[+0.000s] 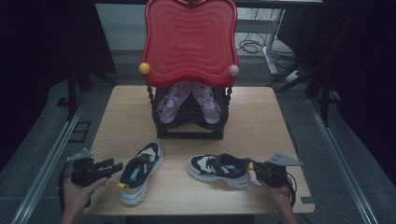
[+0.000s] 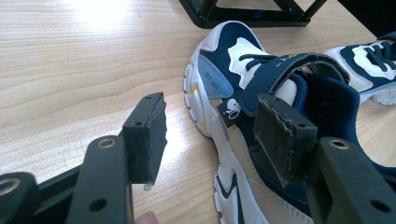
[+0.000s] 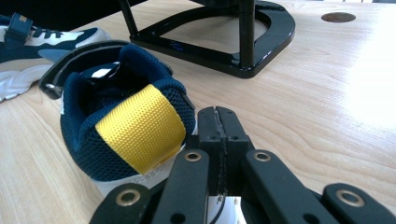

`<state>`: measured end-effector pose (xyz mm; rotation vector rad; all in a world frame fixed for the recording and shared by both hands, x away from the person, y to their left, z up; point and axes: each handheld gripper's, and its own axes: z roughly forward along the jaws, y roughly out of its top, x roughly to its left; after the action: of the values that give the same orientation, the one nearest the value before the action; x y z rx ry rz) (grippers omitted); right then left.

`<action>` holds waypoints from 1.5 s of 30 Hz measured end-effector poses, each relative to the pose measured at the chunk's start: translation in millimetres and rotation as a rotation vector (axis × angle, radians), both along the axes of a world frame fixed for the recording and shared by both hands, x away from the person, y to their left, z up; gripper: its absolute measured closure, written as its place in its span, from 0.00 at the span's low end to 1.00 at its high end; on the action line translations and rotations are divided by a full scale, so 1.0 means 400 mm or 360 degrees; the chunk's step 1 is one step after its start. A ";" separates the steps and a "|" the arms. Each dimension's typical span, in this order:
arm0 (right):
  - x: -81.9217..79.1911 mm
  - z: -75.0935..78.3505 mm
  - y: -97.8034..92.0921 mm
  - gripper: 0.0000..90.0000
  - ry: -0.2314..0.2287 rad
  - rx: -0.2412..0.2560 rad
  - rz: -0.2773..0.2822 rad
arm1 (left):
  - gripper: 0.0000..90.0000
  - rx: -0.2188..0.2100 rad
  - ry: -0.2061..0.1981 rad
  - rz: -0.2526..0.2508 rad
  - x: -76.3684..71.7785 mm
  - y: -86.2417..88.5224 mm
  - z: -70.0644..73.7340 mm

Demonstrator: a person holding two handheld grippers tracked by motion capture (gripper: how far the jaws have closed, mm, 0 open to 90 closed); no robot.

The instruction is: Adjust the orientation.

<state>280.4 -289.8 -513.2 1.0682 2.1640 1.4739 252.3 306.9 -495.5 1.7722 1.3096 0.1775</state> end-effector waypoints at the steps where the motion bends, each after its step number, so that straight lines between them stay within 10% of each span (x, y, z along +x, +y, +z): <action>1: -0.003 0.001 -0.001 1.00 -0.0001 -0.0006 -0.0002 | 0.48 0.0000 -0.0001 0.0000 0.000 0.000 0.000; 45: -0.138 0.028 0.065 1.00 0.0089 -0.0127 -0.0061 | 0.48 0.0001 -0.0011 0.0014 -0.005 0.008 0.002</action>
<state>225.1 -264.0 -501.8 1.1299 2.2076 1.3446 250.4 310.0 -494.8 1.7649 1.3131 0.1888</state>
